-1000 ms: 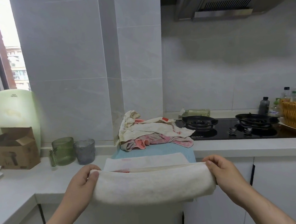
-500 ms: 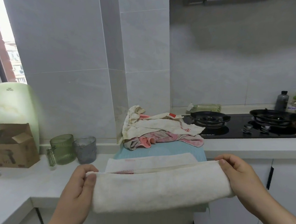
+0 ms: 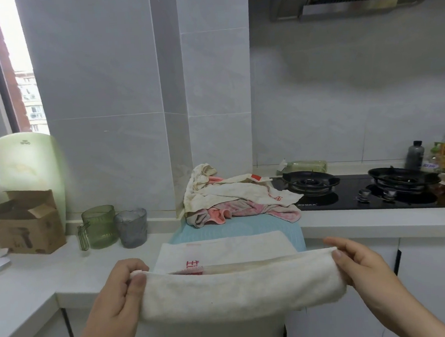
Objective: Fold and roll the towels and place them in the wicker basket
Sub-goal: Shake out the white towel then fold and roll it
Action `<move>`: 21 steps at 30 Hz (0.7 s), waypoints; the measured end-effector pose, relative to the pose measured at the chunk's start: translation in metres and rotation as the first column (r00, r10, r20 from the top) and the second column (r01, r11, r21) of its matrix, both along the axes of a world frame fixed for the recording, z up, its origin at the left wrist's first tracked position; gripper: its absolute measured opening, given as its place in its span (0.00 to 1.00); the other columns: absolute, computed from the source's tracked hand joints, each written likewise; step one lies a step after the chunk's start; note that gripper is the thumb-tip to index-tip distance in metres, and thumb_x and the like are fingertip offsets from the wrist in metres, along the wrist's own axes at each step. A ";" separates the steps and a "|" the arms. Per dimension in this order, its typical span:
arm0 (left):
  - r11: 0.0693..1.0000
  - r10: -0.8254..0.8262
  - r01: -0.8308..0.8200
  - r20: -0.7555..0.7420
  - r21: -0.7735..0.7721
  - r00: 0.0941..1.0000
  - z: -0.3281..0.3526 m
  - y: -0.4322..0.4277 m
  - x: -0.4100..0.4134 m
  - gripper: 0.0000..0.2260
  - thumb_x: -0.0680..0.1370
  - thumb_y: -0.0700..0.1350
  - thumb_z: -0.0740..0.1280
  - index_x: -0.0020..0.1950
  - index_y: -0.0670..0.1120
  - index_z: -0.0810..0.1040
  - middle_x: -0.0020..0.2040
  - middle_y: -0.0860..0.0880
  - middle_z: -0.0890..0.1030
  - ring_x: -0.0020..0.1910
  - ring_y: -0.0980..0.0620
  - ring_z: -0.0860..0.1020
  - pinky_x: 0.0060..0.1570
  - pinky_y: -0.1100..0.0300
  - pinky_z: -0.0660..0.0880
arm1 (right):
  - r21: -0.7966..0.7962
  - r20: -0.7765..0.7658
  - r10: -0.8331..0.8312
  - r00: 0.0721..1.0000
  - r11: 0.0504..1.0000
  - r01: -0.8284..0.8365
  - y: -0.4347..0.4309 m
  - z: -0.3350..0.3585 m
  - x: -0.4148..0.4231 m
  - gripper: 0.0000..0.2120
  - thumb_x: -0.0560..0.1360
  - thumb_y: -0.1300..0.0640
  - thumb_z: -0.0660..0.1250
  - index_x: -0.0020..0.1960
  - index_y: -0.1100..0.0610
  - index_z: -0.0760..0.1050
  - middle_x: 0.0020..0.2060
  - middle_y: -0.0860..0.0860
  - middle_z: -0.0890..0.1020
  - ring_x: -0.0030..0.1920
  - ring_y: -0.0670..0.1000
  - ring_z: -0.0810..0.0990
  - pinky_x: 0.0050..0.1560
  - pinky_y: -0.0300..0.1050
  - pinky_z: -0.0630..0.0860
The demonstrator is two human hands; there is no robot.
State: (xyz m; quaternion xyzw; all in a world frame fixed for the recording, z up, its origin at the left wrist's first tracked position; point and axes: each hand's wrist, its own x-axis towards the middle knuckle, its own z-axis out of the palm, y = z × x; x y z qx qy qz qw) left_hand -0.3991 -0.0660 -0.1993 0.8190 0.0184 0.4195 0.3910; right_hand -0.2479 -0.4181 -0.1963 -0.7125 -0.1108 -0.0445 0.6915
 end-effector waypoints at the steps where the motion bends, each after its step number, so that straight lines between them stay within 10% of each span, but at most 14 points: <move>1: 1.000 0.002 -0.002 -0.009 -0.019 1.000 -0.003 -0.001 -0.003 0.06 0.78 0.58 0.58 0.46 0.62 0.73 0.41 0.57 0.78 0.36 0.59 0.75 0.34 0.70 0.67 | 0.008 -0.011 0.009 1.000 1.000 -0.008 -0.003 -0.001 -0.002 0.11 0.80 0.66 0.60 0.53 0.56 0.81 0.39 0.52 0.84 0.42 0.51 0.80 0.42 0.43 0.77; 14: 0.967 0.130 -0.143 -0.073 -0.210 0.989 0.017 0.009 0.037 0.06 0.81 0.46 0.61 0.45 0.52 0.75 0.45 0.54 0.78 0.45 0.58 0.75 0.42 0.58 0.69 | -0.060 0.063 -0.028 0.998 0.998 0.032 0.018 0.022 0.023 0.09 0.80 0.62 0.62 0.50 0.55 0.80 0.43 0.49 0.83 0.43 0.49 0.77 0.43 0.44 0.72; 21: 0.838 -0.020 -0.250 -0.485 -0.484 0.874 -0.013 0.067 0.116 0.09 0.79 0.44 0.61 0.38 0.46 0.69 0.36 0.44 0.71 0.35 0.49 0.69 0.39 0.55 0.64 | -0.170 -0.062 -0.005 0.998 0.986 -0.006 0.069 0.009 0.101 0.09 0.80 0.63 0.62 0.48 0.55 0.81 0.46 0.56 0.84 0.41 0.52 0.79 0.45 0.47 0.74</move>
